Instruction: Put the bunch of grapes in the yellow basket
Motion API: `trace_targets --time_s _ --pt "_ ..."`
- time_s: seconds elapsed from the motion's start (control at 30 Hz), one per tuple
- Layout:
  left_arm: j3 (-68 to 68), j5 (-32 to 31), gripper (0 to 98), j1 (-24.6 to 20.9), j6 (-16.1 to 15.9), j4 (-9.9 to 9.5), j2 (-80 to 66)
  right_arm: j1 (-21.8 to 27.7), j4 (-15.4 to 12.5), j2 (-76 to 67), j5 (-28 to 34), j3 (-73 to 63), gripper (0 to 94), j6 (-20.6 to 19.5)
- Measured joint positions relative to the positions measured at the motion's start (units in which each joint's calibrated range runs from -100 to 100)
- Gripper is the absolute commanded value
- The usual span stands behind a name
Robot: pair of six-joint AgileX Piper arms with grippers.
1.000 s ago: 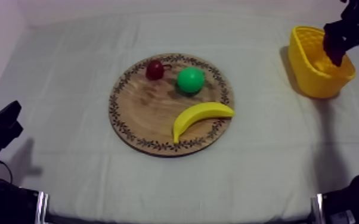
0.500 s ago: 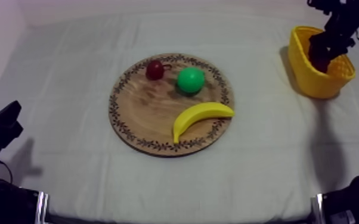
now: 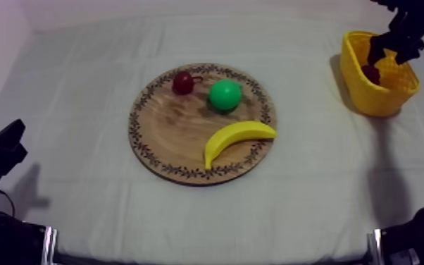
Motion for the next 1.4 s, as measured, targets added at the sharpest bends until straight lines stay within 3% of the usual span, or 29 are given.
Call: trace_targets --time_s 0.4,0.83,1.4 --pt "0.00 0.00 0.1 0.00 0.00 0.00 0.00 0.97 1.21 -18.55 -9.94 13.09 57.6 1.46" --pt "0.00 0.00 0.1 0.00 0.00 0.00 0.00 0.80 4.26 -40.29 -24.18 31.19 49.6 -1.47" --pt "0.00 0.00 0.1 0.00 0.00 0.00 0.00 -8.96 10.97 -67.08 -31.58 56.05 34.5 -9.46"
